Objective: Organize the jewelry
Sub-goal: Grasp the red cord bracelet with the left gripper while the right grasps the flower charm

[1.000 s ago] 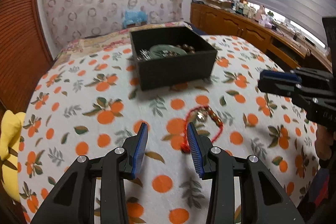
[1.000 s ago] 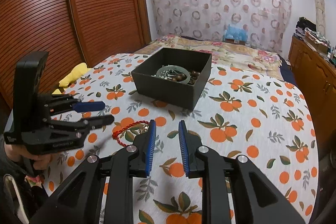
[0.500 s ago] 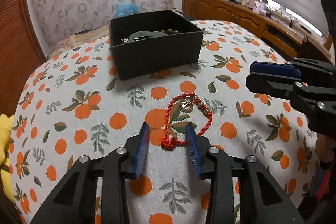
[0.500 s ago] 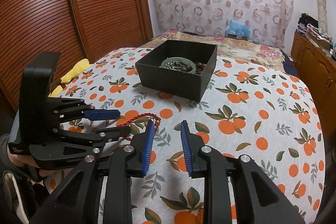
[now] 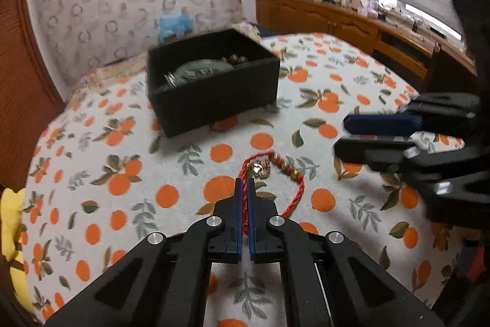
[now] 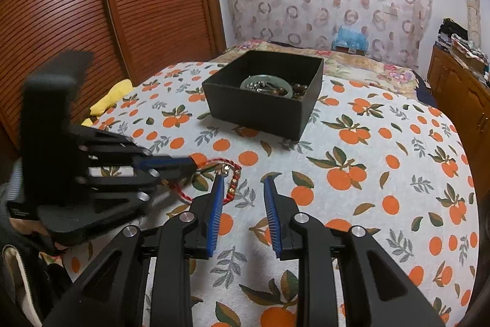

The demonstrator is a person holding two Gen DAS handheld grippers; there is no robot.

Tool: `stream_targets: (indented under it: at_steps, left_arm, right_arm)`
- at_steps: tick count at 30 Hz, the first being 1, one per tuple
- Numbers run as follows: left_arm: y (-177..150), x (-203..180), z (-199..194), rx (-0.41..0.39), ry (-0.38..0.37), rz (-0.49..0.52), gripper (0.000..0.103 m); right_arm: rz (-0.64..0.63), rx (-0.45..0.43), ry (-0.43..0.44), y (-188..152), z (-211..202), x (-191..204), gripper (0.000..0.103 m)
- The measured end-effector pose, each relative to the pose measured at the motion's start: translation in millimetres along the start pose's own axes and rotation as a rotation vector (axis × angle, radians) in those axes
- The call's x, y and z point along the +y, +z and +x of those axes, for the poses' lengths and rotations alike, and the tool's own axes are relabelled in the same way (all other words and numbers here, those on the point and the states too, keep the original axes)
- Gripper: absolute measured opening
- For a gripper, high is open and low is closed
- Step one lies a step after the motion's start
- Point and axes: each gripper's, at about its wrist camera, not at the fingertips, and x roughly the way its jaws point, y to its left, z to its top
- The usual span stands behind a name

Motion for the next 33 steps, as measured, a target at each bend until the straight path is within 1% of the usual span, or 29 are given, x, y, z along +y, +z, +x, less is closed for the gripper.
stream_targets:
  at_steps: [4,9,11,12,13,14,22,29,30,33]
  left_arm:
    - [-0.8,7.2,-24.2,-0.065,0.015,-0.030,0.002]
    - [-0.2,18.8,-45.6,-0.109,0.009,-0.066,0.002]
    - [-0.4,24.0,-55.3,-0.129,0.010,-0.077,0.002]
    - [-0.3,25.9,-58.2,-0.136,0.012,-0.082,0.002]
    - [-0.4,27.9,-61.3,-0.143,0.015,-0.086,0.002]
    - [-1.1,30.9,-65.7,-0.150,0.018,-0.090,0.002]
    - [-5.6,42.0,-76.2,-0.170,0.032,-0.121,0.002]
    - [-7.7,43.9,-76.6,-0.172,0.034,-0.128,0.002]
    - [-7.7,43.9,-76.7,-0.172,0.033,-0.129,0.002]
    - [-7.9,44.1,-76.9,-0.172,0.035,-0.129,0.002]
  right_arm:
    - [-0.004,0.019,-0.002,-1.0,7.3,0.5,0.029]
    - [-0.026,0.056,0.004,0.4,20.6,4.3,0.029]
    - [-0.039,0.072,0.010,1.2,26.8,7.4,0.031]
    - [-0.043,0.078,0.014,2.6,29.5,8.7,0.035]
    - [-0.052,0.085,0.018,3.8,33.4,10.9,0.037]
    - [-0.059,0.092,0.020,4.8,36.5,12.8,0.037]
    - [-0.112,0.120,0.028,16.9,56.1,25.7,0.037]
    - [-0.152,0.144,0.001,18.9,67.1,28.9,0.037]
    - [-0.158,0.144,-0.002,18.8,67.7,29.8,0.036]
    - [-0.174,0.141,-0.019,19.3,68.8,31.3,0.026]
